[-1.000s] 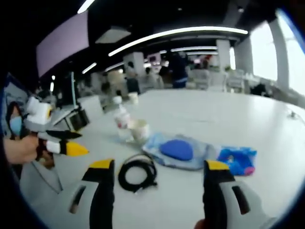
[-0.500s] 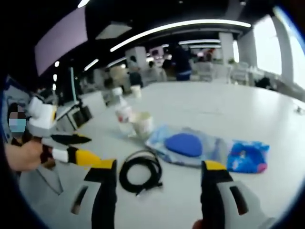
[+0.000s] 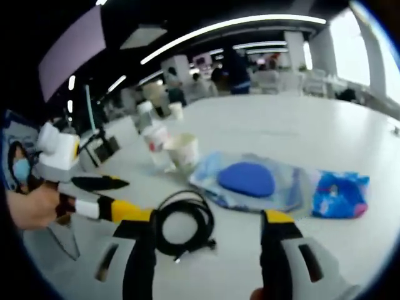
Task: Arrange the tabletop items into an orderly group along one side of the table until the central work area is clear of visible clutter.
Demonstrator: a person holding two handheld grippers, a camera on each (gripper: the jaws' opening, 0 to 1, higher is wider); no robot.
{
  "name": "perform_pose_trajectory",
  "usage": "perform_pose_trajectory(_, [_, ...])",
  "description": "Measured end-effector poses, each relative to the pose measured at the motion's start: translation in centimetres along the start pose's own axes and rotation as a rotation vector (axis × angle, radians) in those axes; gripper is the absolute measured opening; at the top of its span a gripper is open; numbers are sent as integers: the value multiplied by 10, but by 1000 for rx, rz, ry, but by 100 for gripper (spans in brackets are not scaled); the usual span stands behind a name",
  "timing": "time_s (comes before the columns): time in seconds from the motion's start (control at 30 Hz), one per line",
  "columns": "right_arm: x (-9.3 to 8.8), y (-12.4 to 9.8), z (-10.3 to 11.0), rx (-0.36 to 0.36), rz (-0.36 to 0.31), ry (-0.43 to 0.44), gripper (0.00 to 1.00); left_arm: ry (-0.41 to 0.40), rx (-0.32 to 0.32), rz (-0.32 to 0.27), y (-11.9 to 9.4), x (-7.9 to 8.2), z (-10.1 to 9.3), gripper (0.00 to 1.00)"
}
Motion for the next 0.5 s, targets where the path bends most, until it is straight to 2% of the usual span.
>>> perform_pose_trajectory(0.13, [-4, 8, 0, 3, 13, 13, 63, 5, 9, 35, 5, -5, 2, 83])
perform_pose_trajectory(0.17, [-6, 9, 1, 5, 18, 14, 63, 6, 11, 62, 7, -9, 3, 83])
perform_pose_trajectory(0.37, [-17, 24, 6, 25, 54, 18, 60, -8, 13, 70, 17, -13, 6, 82])
perform_pose_trajectory(0.5, [-23, 33, 11, 44, 74, 18, 57, 17, 18, 82, 24, -13, 2, 80])
Point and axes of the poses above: the point that each gripper's makers call its tool centre point, and the gripper's own axes: y roughly forward along the fingers, z roughly to its left, x roughly out of its top, the point moved 3 cm from there along -y, roughly backward along the fingers, and after that the axes turned 11 degrees about -x, right-handed, at the moved point
